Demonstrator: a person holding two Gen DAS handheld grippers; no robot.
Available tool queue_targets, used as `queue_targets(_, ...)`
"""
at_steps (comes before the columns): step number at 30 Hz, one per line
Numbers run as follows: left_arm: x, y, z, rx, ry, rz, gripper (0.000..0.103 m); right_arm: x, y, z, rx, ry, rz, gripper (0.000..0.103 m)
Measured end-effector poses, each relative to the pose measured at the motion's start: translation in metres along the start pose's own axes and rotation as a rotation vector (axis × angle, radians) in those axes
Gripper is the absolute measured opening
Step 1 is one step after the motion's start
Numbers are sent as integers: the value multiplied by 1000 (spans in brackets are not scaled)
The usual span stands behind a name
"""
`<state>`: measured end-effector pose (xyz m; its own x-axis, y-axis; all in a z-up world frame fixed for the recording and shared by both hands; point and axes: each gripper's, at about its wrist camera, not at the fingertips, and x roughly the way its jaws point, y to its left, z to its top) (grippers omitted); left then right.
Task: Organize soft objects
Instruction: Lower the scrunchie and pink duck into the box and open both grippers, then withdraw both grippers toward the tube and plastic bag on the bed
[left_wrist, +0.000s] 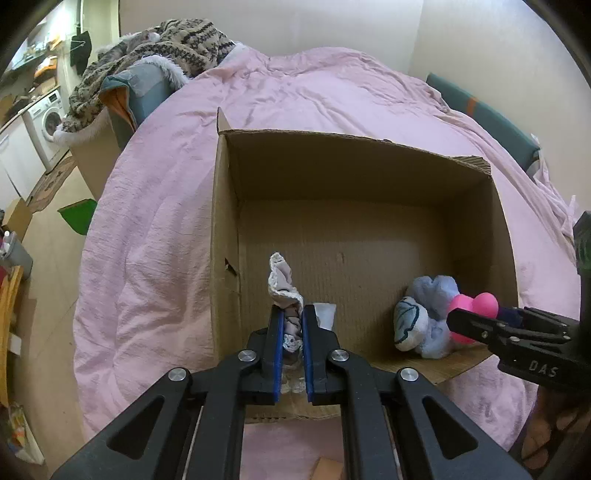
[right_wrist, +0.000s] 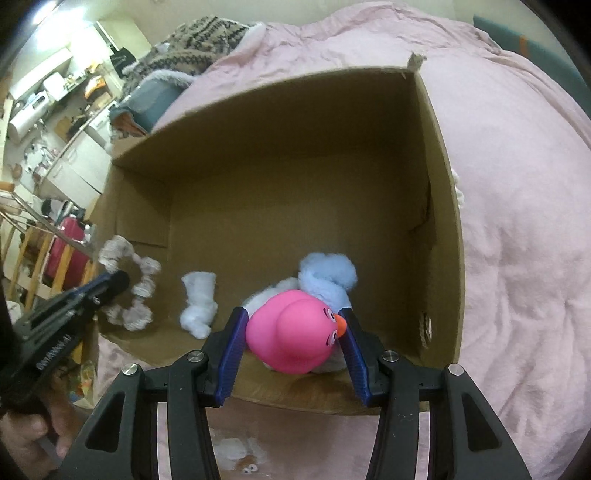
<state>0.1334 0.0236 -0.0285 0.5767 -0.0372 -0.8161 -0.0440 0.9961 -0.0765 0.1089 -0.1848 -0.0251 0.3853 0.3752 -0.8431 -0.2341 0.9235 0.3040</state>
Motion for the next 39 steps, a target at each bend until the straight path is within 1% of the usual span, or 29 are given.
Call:
queue_targets(5,-1,-2,-2,14,-8,3,10,-3,-2,1,22,-8,52,53)
queue_targets(8,-1,-2,-3,8,2,-6,11,-7,-3,2,22,-21,56,53)
queue_targets(10,-2,-3,-2,10,2,-9,14,-11,-5,1,44,-34,73,53)
queue_targets(11,-3,-4,-2,16,-3,-1,15,-12,-6,1,49,-39,81,55)
queue_targets(12,-4,-4,-3,19,-9,4,19,-13,-5,2,52,-46,87,58)
queue_targets(13,-6,-5,-3,21,-13,4,25,-14,-5,2,53,-54,87,64)
queue_targets(14,-7,-5,-3,22,-17,0,28,-18,-6,1,53,-68,91,68)
queue_targets(15,-9,-5,-3,19,-23,-3,39,-19,-6,1,54,-75,97,69)
queue_targets(16,-12,-5,-3,14,-33,0,53,-21,-6,1,53,-75,106,72)
queue_targets(17,-14,-5,-3,11,-42,5,60,-22,-5,3,54,-76,112,78)
queue_targets(18,-18,-5,-3,4,-59,12,70,-23,-5,3,56,-84,113,81)
queue_targets(20,-23,-5,-3,3,-79,12,72,-27,-4,3,55,-113,106,92)
queue_targets(21,-25,-5,-2,5,-84,15,72,-30,-4,2,47,-131,100,94)
queue_targets(22,-26,-5,-2,6,-87,26,72,-34,-3,2,37,-148,91,99)
queue_targets(24,-26,-3,-1,-6,-86,36,72,-39,-1,1,22,-176,73,99)
queue_targets(27,-27,2,0,-34,-73,12,72,-42,0,2,21,-184,63,99)
queue_targets(32,-35,2,-2,-16,-94,9,72,-49,0,-2,23,-194,58,99)
queue_targets(39,-46,3,-7,-13,-93,21,72,-61,3,-11,19,-195,56,99)
